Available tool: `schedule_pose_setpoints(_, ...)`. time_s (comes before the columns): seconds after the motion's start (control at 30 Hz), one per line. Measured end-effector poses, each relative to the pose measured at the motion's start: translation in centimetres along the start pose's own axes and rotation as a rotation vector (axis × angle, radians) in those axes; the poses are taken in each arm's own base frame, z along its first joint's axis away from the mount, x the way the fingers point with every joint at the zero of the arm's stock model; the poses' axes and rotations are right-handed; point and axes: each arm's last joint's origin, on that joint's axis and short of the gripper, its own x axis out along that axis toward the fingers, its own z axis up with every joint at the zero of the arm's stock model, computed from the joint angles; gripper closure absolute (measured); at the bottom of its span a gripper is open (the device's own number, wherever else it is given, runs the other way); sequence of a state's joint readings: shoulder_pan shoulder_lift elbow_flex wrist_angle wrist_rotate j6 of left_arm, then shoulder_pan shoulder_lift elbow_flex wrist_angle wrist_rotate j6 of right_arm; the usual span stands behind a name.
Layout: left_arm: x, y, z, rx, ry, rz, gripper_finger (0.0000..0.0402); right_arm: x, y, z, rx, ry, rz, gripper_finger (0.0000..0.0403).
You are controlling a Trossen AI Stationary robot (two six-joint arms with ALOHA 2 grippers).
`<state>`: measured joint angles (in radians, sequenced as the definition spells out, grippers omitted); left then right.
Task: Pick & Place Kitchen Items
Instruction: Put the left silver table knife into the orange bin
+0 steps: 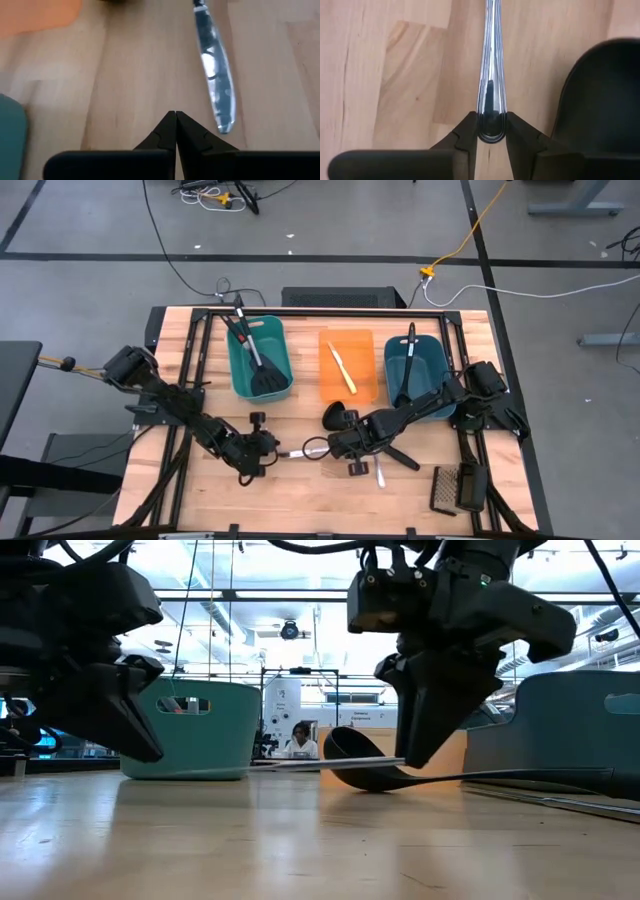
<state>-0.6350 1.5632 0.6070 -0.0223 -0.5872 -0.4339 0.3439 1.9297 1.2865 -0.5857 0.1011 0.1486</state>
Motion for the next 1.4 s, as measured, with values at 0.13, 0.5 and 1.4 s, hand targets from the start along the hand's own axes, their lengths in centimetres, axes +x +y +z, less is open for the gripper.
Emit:
schedule_pose_setpoints(0.13,-0.6,0.7,-0.1,0.012,0.014,0.073,0.0397,0.0,0.1,-0.2,0.005,0.025,0.002,0.0324)
schedule_pose_setpoints(0.5,-4.3,2.4,-0.3,0.035,-0.075,0.115,0.0397,-2.3,1.3,-0.6,-0.021,0.020,0.023,0.0324)
schedule_pose_setpoints(1.4,-8.5,4.8,-1.4,-0.040,-0.401,-0.018,0.0388,-21.3,-4.5,-13.4,0.105,-1.071,-0.136,0.0324)
